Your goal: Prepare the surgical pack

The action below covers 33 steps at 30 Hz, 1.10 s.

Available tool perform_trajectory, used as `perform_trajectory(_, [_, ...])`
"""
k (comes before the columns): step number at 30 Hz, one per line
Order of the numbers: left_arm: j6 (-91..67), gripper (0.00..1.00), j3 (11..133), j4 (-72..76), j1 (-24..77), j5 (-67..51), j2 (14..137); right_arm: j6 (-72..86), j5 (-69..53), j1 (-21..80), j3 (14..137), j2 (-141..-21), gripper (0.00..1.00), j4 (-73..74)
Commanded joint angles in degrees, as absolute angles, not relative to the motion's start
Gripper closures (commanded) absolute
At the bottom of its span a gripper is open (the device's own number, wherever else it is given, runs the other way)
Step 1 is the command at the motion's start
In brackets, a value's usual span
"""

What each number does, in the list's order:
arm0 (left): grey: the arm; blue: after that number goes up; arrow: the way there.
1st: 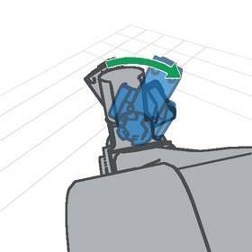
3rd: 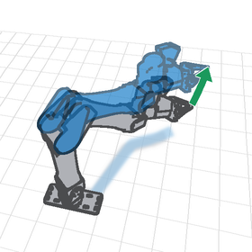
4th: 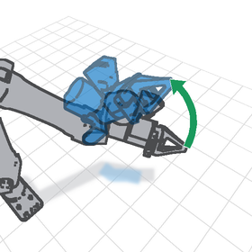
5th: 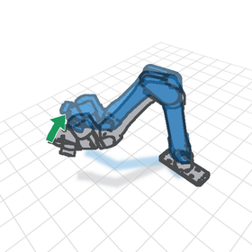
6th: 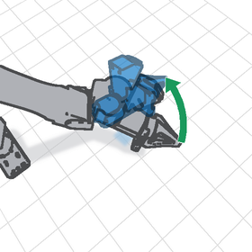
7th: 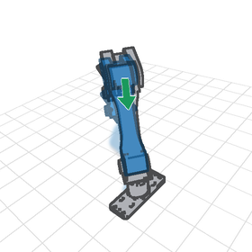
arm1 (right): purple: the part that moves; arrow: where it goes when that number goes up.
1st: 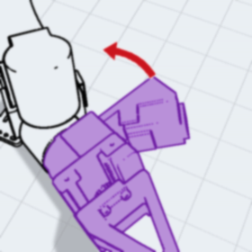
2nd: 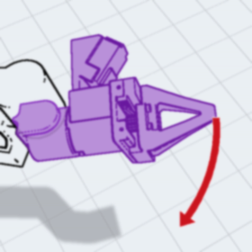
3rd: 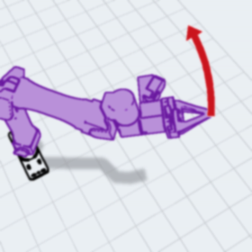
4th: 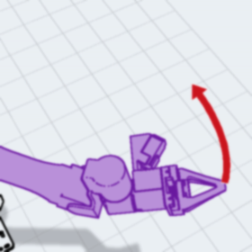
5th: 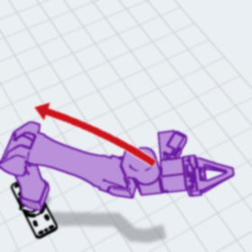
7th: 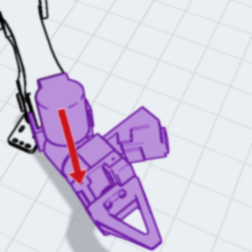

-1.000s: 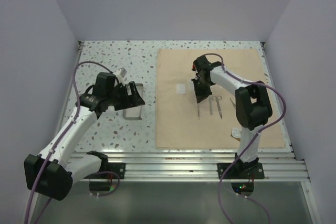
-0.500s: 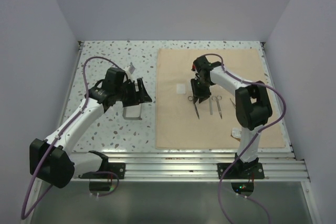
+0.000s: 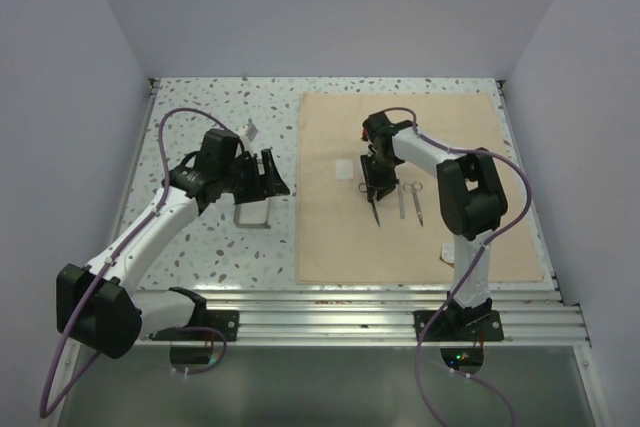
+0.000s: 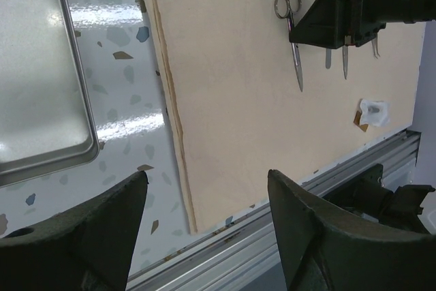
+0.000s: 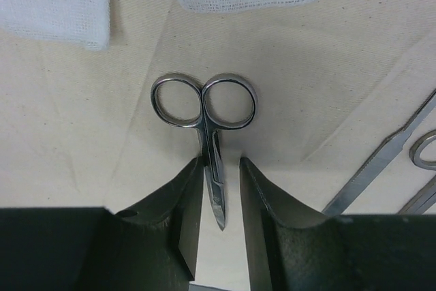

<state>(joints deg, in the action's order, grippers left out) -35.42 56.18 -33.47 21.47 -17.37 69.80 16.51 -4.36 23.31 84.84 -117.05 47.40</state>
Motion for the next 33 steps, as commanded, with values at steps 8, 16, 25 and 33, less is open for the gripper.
perform_trajectory(8, [-36.56,0.25,58.27,-30.94,23.81,-13.54,73.12,18.11,2.21,26.46,86.40,-121.55,0.97,47.55])
perform_trajectory(16, [-38.40,0.19,62.84,-27.87,31.28,-7.12,79.62,19.69,-5.36,26.37,87.80,-117.78,1.00,48.77])
perform_trajectory(25, [-38.85,0.23,66.53,-19.70,36.47,-10.10,90.35,22.41,-12.92,23.29,87.89,-113.47,1.00,49.83])
perform_trajectory(33, [-39.99,0.44,69.17,-17.14,37.62,-12.56,96.06,22.15,-14.32,21.53,87.01,-111.89,1.00,48.43])
